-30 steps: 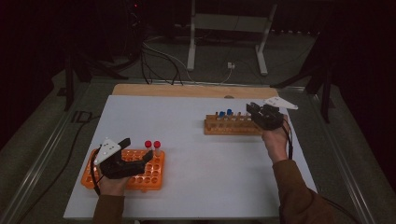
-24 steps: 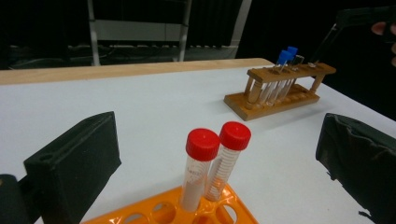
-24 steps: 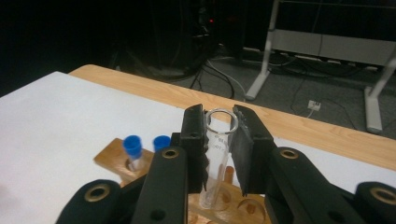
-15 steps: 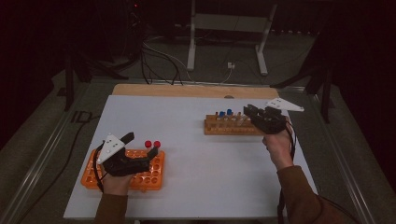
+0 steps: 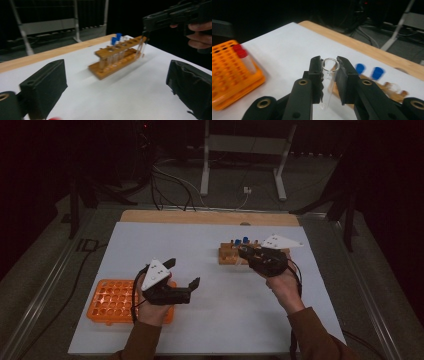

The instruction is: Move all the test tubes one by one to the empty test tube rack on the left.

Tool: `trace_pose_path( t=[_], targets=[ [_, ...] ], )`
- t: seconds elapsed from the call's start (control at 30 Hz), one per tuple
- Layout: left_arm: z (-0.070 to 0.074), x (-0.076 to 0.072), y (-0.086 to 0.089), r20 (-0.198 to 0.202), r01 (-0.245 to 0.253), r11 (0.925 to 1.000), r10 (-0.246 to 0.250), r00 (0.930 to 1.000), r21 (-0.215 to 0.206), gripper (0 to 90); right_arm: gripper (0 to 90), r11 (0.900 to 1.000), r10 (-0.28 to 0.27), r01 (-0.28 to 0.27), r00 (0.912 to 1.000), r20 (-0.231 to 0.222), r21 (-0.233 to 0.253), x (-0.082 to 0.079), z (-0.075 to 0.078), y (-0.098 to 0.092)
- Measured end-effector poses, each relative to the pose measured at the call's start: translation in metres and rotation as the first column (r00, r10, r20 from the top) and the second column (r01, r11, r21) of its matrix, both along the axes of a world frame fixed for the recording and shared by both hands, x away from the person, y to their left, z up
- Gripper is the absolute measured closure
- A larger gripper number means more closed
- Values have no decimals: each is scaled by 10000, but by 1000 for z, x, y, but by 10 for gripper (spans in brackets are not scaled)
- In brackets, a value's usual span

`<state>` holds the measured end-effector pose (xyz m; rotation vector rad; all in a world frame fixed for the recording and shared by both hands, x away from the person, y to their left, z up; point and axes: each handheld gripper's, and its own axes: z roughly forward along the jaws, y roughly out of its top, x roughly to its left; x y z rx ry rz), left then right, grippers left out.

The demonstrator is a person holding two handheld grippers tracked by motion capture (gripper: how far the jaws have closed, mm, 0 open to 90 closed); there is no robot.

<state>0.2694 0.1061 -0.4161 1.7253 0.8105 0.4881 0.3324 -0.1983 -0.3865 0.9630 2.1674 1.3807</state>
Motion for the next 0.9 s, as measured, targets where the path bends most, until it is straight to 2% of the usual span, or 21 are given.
trace_pose_path(
  t=[0.1, 0.3, 0.43, 0.67, 0.9],
  targets=[
    [-3, 5, -13, -129, 255, 9994, -252, 9996, 237, 78, 758, 9992, 357, -353, 9991, -219, 165, -5, -1, 7],
    [-8, 13, -37, -424, 798, 9947, -772, 9961, 647, 91, 757, 9947, 1018, -1012, 9942, -333, 169, -14, -2, 22],
    [-8, 14, -47, -397, 864, 9929, -834, 9957, 820, 179, 757, 9901, 1397, -1391, 9894, -407, 175, -19, -1, 32],
    [-9, 16, -55, -363, 1365, 9859, -1336, 9904, 967, 544, 757, 9818, 1891, -1878, 9805, -532, 292, -25, -1, 44],
    [-10, 17, -57, -448, 1681, 9809, -1644, 9854, 976, 747, 757, 9754, 2203, -2191, 9737, -588, 256, -28, -2, 50]
  ],
)
